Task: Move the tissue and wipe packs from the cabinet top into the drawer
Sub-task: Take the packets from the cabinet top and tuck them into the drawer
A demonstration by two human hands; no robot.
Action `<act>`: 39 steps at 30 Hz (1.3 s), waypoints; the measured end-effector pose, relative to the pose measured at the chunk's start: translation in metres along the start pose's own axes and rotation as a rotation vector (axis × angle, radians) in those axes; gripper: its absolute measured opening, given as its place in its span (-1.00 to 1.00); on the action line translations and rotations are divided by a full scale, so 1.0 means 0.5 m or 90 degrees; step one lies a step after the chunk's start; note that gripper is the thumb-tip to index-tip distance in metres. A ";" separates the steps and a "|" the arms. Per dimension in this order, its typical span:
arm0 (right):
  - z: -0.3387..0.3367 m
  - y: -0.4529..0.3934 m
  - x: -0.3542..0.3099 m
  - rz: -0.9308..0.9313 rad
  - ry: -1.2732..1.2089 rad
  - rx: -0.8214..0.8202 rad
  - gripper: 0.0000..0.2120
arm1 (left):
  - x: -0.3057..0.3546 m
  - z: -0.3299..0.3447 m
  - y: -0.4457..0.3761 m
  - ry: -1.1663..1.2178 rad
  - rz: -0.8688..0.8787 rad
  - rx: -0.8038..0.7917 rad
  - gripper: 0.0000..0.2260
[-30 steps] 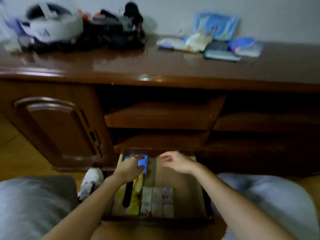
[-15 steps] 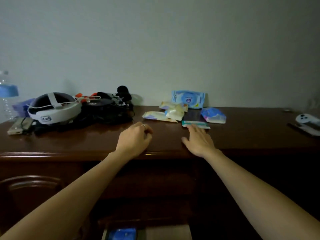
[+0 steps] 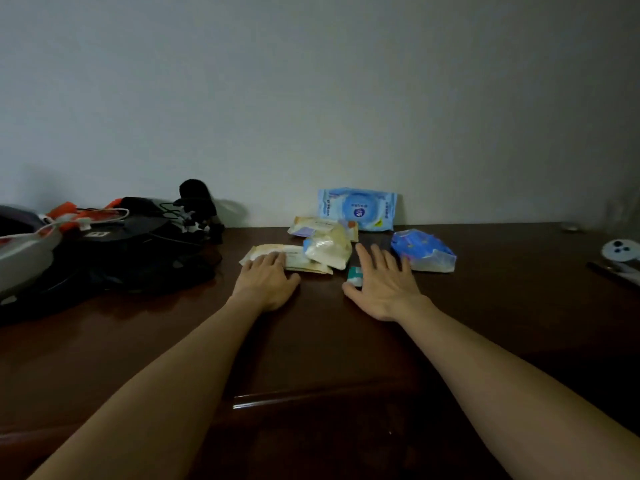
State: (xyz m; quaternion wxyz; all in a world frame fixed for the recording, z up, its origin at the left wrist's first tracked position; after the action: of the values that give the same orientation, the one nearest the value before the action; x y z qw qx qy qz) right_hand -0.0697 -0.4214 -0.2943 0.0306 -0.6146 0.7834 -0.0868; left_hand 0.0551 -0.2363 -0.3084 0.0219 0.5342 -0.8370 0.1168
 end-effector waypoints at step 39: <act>0.243 0.679 -0.324 -0.153 -0.635 0.255 -0.73 | -0.294 0.175 0.861 0.637 -0.365 0.122 -0.15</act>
State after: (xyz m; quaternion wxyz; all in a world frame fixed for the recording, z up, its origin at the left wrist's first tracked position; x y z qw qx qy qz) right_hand -0.3367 -0.1988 -0.4821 0.5041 -0.6484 0.5668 0.0646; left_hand -0.2615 0.0485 -0.4912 0.3970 0.6189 -0.5324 0.4193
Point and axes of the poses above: each hand's wrist, its own y-axis away from the middle knuckle, its own z-axis out of the palm, x = y × z, the point moved 8 cm from there along -y, towards the middle knuckle, and after that the axes turned 9 degrees about -z, right-handed, at the moved point
